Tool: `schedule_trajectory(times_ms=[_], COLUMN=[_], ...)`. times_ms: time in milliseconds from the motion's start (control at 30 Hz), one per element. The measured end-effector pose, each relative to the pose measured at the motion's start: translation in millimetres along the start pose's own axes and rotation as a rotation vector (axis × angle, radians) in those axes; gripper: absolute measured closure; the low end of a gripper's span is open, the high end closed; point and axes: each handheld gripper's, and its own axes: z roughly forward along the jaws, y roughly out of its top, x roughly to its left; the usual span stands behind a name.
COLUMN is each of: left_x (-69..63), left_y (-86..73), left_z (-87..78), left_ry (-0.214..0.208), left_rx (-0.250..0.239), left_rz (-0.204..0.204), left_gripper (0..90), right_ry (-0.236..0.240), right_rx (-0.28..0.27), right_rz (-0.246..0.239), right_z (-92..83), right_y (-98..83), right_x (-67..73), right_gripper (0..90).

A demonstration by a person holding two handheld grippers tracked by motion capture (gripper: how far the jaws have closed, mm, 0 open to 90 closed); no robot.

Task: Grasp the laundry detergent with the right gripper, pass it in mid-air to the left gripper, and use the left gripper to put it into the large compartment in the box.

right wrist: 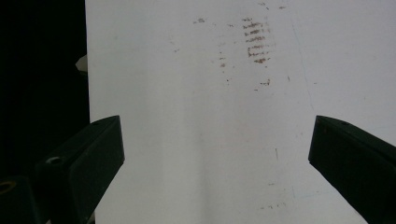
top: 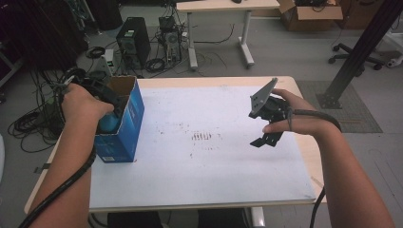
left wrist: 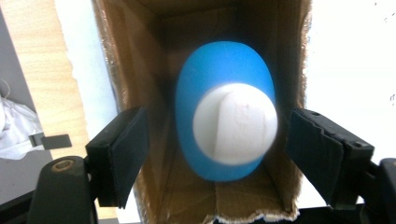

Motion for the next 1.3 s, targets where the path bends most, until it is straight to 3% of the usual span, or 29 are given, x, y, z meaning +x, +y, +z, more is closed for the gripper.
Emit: schedule_trajectory(times_ms=[300,433,667,800,1100,1300], left_x=[-3.7,-8.5,-14.8,-17.4,-29.7,-39.7], left_y=[-3.6,-4.7,-5.1,-3.7,-1.1,0.4], left_z=[-16.1,-22.8,-34.0,-35.5,-36.9,-38.9], left_ry=[-0.007,-0.009,-0.058,-0.078,-0.045,-0.024], left_rx=[-0.014,-0.030,-0.047,-0.036,-0.012,-0.006], left_rz=[0.026,0.032,0.042,0.039,0.067,0.107], left_gripper=[14.5,17.3,23.9,19.7,8.3,1.1], right_ry=[0.000,-0.002,-0.002,-0.004,-0.010,-0.014], right_rx=[0.000,-0.003,-0.006,-0.008,-0.015,-0.019], right_rz=[-0.007,-0.007,-0.005,-0.006,-0.004,0.001], right_z=[-1.0,-0.6,0.3,0.0,-3.0,-5.3], right_y=[2.5,3.0,1.7,1.5,-1.2,-4.8], right_x=[0.9,1.5,1.8,2.0,3.0,4.2], right_gripper=[3.5,3.5,3.5,3.4,3.4,3.4])
